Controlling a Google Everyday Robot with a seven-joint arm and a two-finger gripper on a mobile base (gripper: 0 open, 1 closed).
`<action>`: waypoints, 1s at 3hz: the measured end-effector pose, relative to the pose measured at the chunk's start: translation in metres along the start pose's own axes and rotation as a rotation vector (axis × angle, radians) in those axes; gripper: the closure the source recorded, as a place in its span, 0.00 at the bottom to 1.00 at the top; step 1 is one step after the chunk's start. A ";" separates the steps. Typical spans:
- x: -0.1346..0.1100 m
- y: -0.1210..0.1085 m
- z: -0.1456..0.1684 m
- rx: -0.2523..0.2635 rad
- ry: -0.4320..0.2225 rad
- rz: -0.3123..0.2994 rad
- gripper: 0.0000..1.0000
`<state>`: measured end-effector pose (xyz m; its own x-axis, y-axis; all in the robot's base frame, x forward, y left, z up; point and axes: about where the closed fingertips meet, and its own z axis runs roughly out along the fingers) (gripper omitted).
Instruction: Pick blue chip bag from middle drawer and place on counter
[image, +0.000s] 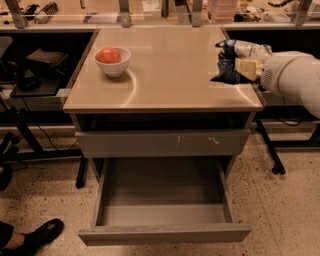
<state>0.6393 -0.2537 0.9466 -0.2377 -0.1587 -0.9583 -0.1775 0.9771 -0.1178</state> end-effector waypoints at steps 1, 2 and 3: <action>-0.023 -0.002 0.060 -0.011 0.033 -0.032 1.00; -0.022 -0.001 0.056 -0.011 0.032 -0.030 1.00; -0.031 0.000 0.058 -0.012 0.005 -0.056 1.00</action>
Offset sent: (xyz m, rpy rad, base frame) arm 0.0423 0.0042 -0.0029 -0.0189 0.0332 0.0150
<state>0.7023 -0.2404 0.9607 -0.2317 -0.2136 -0.9490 -0.2015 0.9650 -0.1679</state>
